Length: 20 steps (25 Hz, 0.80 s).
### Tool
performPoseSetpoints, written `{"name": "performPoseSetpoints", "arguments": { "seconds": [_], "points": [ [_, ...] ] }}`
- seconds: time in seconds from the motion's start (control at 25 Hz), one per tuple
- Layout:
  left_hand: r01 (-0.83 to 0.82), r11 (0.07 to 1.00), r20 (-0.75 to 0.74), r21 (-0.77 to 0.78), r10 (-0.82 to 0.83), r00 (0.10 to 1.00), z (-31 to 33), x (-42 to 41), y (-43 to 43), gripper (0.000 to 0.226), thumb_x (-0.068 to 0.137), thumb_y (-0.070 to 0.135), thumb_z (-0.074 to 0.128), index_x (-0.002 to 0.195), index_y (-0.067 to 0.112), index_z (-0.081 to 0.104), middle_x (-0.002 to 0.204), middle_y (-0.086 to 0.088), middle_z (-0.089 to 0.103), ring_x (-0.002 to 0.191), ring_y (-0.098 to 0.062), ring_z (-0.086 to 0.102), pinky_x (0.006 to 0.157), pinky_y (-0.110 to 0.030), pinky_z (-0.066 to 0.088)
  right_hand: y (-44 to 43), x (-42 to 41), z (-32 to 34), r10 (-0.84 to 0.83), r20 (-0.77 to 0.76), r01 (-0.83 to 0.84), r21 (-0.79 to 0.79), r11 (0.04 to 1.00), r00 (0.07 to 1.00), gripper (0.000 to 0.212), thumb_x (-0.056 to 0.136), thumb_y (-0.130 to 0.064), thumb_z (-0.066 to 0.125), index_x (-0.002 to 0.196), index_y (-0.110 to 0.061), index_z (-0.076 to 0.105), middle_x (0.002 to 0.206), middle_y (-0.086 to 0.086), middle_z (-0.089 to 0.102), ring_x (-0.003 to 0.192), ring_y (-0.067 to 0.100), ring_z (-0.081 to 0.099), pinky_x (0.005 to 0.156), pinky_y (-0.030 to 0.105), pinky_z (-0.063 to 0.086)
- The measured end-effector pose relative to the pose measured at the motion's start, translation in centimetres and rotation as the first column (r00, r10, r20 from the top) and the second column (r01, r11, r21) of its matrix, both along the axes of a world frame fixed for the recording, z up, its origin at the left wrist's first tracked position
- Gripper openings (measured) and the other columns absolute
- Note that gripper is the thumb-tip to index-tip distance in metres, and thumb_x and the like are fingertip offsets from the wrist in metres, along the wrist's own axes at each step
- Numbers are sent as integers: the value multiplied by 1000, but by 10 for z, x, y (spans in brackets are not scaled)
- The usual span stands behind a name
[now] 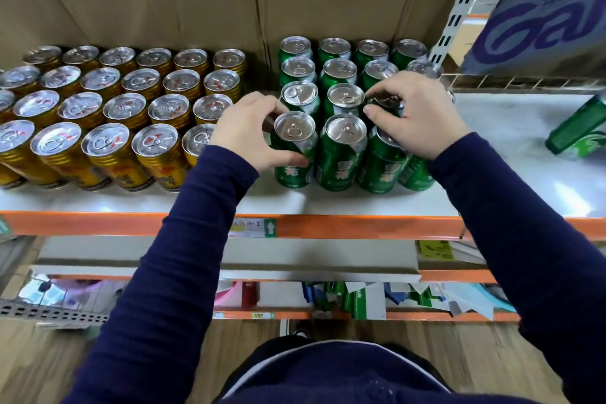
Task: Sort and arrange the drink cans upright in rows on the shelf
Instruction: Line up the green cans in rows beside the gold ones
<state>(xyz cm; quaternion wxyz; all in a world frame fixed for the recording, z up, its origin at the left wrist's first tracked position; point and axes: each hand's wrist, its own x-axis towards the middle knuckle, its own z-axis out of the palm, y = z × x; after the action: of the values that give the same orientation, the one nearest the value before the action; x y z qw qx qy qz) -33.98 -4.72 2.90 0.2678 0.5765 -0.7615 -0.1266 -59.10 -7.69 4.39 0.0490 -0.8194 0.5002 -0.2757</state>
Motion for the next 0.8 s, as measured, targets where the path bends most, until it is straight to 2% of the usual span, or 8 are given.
{"name": "performPoseSetpoints", "arguments": {
  "seconds": [0.08, 0.2, 0.32, 0.44, 0.56, 0.64, 0.72, 0.8],
  "points": [
    [-9, 1000, -4, -1, 9, 1000, -3, -1, 1, 66, 50, 49, 85, 103, 19, 60, 101, 1, 58, 87, -9, 50, 75, -19, 38, 0, 0, -2, 12, -7, -12, 3, 1000, 1000, 23, 88, -27, 62, 105, -12, 67, 100, 9, 65, 97, 23, 57, 85, 31, 43],
    [-25, 1000, 36, 7, 24, 999, -5, -4, 3, 72, 54, 55, 81, 111, 18, 58, 107, 1, 56, 95, -12, 50, 79, -22, 37, 3, -2, -2, 21, -9, -21, 13, 1000, 1000, 25, 89, -27, 62, 107, -11, 67, 103, 9, 65, 99, 23, 57, 84, 24, 38],
    [-79, 991, 34, -105, 83, 996, -9, -20, 8, 73, 68, 71, 58, 114, 14, 57, 109, 0, 53, 100, -13, 48, 82, -23, 37, 12, -16, -3, 9, -21, -9, 11, 1000, 1000, 27, 89, -25, 63, 109, -9, 68, 107, 10, 65, 102, 23, 57, 85, 21, 35],
    [-128, 942, 45, -309, 149, 988, -16, -53, 10, 53, 87, 56, 43, 108, 12, 63, 109, -8, 57, 102, -26, 53, 86, -34, 39, 23, -43, -3, -24, 5, 24, 2, 1000, 1000, 23, 87, -21, 64, 105, -7, 70, 103, 10, 66, 98, 22, 58, 83, 18, 34],
    [-41, 923, 103, -383, 87, 991, -16, -101, 9, 38, 90, 42, 43, 104, 14, 65, 108, -6, 61, 103, -28, 55, 94, -42, 38, 29, -86, -2, -92, 32, 93, -18, 996, 995, 20, 86, -18, 64, 101, -6, 70, 100, 10, 67, 95, 22, 59, 81, 16, 34],
    [53, 928, 117, -370, -10, 993, -13, -136, 7, 38, 91, 41, 43, 105, 13, 65, 107, -6, 62, 101, -28, 57, 91, -41, 42, 29, -121, -3, -162, 58, 163, -28, 986, 985, 20, 87, -19, 62, 102, -7, 70, 99, 9, 67, 94, 22, 59, 81, 18, 37],
    [117, 933, 120, -340, -80, 990, -10, -169, 4, 37, 91, 39, 43, 107, 12, 63, 107, -7, 61, 98, -29, 57, 83, -41, 48, 25, -162, -4, -247, 50, 249, -38, 968, 968, 21, 87, -20, 63, 103, -9, 69, 100, 10, 66, 95, 23, 59, 84, 27, 43],
    [147, 933, 136, -328, -107, 985, -10, -198, 2, 37, 90, 39, 43, 108, 12, 62, 106, -7, 60, 97, -29, 57, 81, -43, 49, 18, -208, -4, -348, 7, 347, -55, 936, 938, 26, 84, -26, 62, 103, -10, 69, 103, 11, 64, 99, 28, 58, 89, 37, 43]
  ]
}}
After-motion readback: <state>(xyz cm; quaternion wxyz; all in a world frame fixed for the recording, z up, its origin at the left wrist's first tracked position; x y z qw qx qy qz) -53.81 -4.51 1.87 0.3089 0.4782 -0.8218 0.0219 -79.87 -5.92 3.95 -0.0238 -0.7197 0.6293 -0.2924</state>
